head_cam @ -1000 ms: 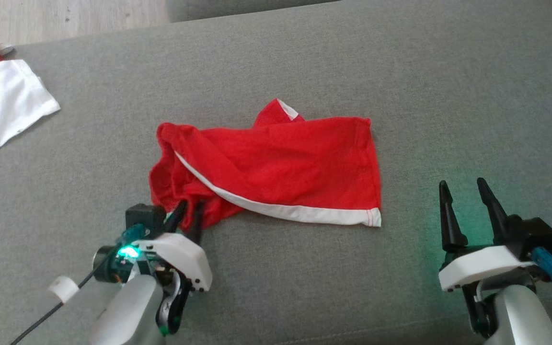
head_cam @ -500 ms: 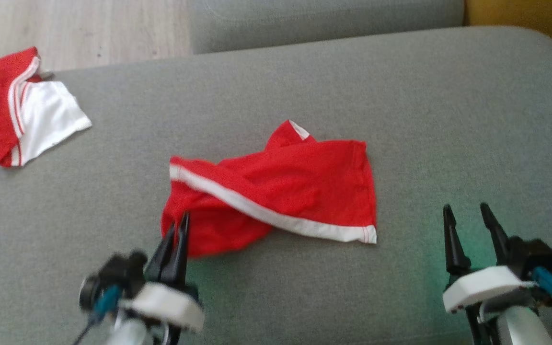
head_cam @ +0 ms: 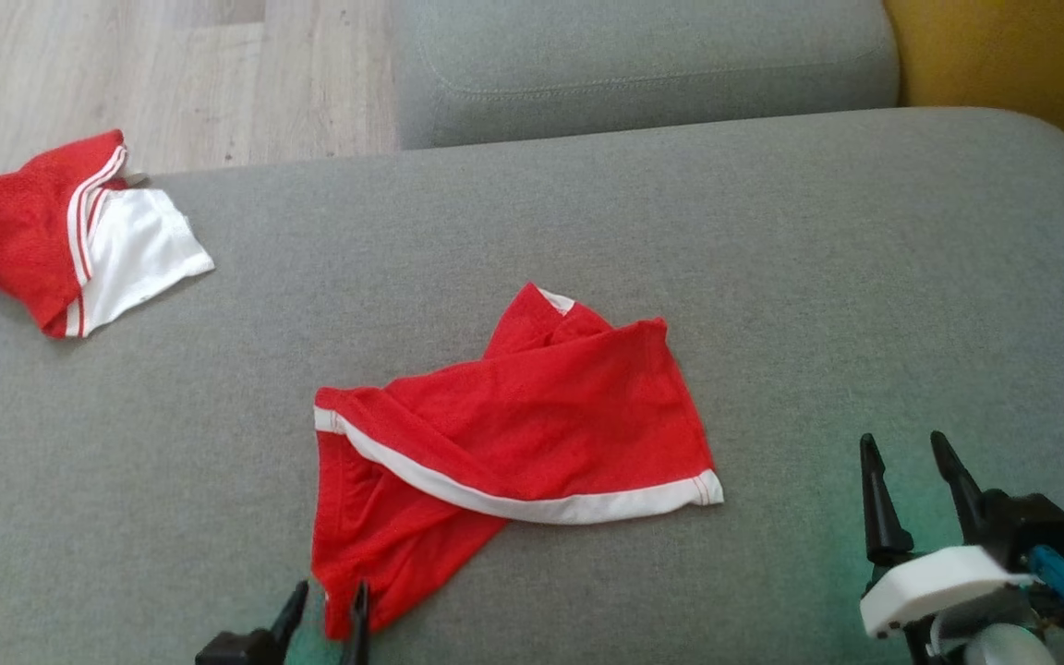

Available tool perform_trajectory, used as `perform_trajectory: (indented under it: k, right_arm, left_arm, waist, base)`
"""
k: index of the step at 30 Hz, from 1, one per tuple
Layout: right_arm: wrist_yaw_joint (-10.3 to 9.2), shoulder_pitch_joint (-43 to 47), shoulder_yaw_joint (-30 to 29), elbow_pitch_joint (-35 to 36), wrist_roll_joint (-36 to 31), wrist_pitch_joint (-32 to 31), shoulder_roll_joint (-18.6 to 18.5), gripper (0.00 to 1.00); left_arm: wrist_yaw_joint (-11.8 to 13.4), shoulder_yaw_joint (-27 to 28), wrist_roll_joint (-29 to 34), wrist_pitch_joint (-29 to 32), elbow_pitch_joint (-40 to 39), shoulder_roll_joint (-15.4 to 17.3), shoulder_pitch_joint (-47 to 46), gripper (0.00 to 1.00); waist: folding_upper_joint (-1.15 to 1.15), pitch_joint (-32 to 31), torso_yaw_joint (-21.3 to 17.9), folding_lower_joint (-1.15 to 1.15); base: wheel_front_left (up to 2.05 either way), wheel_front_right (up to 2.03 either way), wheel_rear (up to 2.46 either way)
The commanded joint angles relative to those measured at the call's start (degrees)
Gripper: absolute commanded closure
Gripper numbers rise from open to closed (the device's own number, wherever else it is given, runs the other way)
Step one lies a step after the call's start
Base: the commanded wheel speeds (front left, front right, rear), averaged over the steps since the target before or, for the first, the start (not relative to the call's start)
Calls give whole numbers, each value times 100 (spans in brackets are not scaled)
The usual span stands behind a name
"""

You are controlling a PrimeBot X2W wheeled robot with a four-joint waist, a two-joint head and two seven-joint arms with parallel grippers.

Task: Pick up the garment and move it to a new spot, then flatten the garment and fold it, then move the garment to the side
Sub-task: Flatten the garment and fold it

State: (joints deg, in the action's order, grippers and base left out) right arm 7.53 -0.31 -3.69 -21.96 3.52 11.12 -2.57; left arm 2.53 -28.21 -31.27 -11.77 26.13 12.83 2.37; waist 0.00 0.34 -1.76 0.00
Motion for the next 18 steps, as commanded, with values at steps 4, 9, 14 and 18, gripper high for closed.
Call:
perform_trajectory:
  k: [4,9,14,18]
  right_arm:
    - [-4,-81,166,303,-5,-13,-31,0]
    - [-4,6,162,393,42,0,-31,0]
    - [-4,138,280,532,109,63,-31,0]
    - [-4,234,472,630,184,113,-31,0]
  left_arm:
    - [4,307,-58,-192,-18,-18,-421,0]
    - [43,494,-40,-282,-185,-30,-481,0]
    - [177,688,-16,-312,-548,-117,-399,0]
    - [293,801,0,-318,-691,-165,-282,0]
  waist:
    - [0,-83,29,0]
    - [0,-220,84,0]
    - [0,-351,116,0]
    - [0,-428,121,0]
  base:
    - [0,0,0]
    - [0,0,0]
    - [0,0,0]
    - [0,0,0]
